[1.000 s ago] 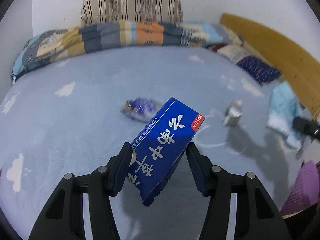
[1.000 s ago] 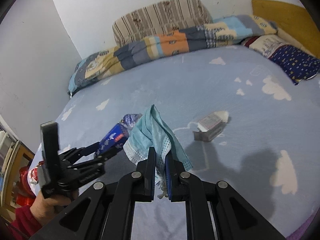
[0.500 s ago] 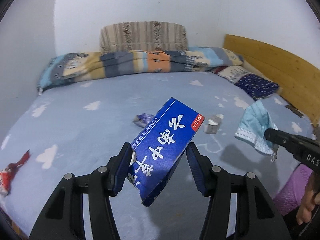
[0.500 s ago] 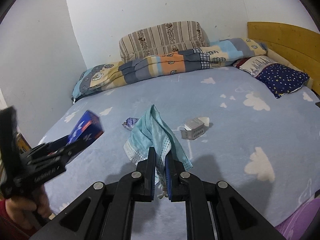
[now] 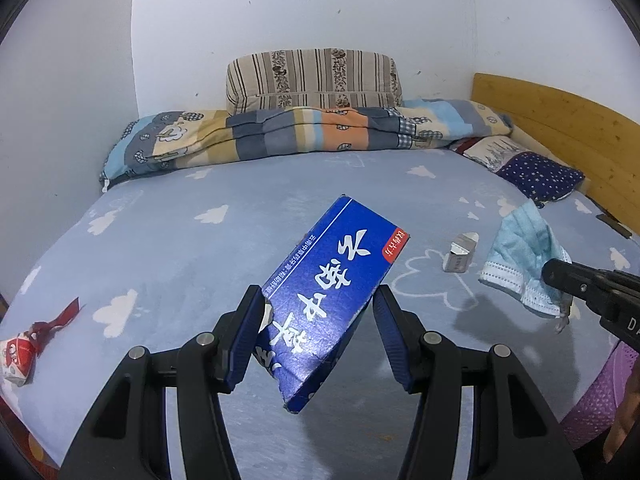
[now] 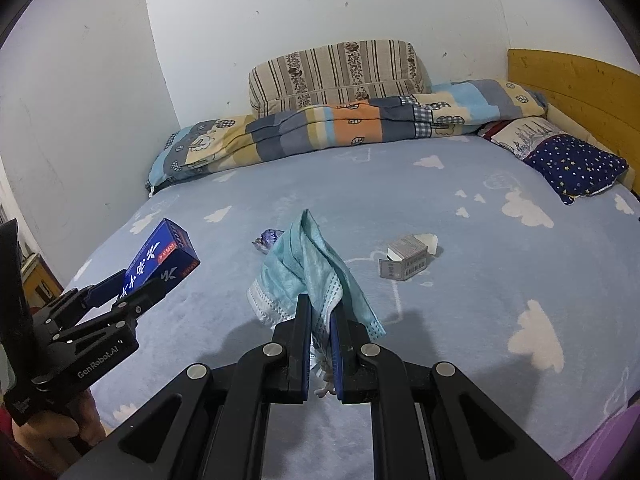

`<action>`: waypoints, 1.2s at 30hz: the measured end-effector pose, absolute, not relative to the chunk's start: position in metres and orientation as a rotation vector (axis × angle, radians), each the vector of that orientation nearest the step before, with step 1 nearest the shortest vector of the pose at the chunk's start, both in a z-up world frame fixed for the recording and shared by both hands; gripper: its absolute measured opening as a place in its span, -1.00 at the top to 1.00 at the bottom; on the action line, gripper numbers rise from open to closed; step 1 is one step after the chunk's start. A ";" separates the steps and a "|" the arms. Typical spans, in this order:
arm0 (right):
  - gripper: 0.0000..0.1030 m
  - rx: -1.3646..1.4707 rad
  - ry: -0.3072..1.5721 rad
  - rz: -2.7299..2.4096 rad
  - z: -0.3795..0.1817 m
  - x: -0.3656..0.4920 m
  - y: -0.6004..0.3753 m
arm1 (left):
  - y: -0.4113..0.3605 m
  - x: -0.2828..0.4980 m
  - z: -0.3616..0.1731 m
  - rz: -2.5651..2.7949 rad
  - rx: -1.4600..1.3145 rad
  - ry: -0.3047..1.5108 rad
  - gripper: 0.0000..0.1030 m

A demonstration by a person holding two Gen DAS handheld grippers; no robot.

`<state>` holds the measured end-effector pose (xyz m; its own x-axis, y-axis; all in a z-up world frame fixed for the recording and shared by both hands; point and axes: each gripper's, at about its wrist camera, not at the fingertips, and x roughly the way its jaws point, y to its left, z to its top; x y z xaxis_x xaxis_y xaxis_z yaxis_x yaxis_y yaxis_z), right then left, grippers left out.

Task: Collect trash
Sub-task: 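Hold the face mask in the right tool and the medicine box in the left tool above the bed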

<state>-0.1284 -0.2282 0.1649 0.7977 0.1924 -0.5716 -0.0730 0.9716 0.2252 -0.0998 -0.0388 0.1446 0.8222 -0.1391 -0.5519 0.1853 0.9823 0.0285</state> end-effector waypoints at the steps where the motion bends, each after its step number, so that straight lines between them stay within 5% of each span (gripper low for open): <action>1: 0.83 0.192 0.629 0.147 0.165 -0.128 -0.227 | -0.039 -0.100 0.144 -0.171 0.086 0.578 -0.07; 36: 0.83 0.176 0.619 0.156 0.166 -0.132 -0.226 | -0.049 -0.099 0.137 -0.169 0.132 0.581 -0.07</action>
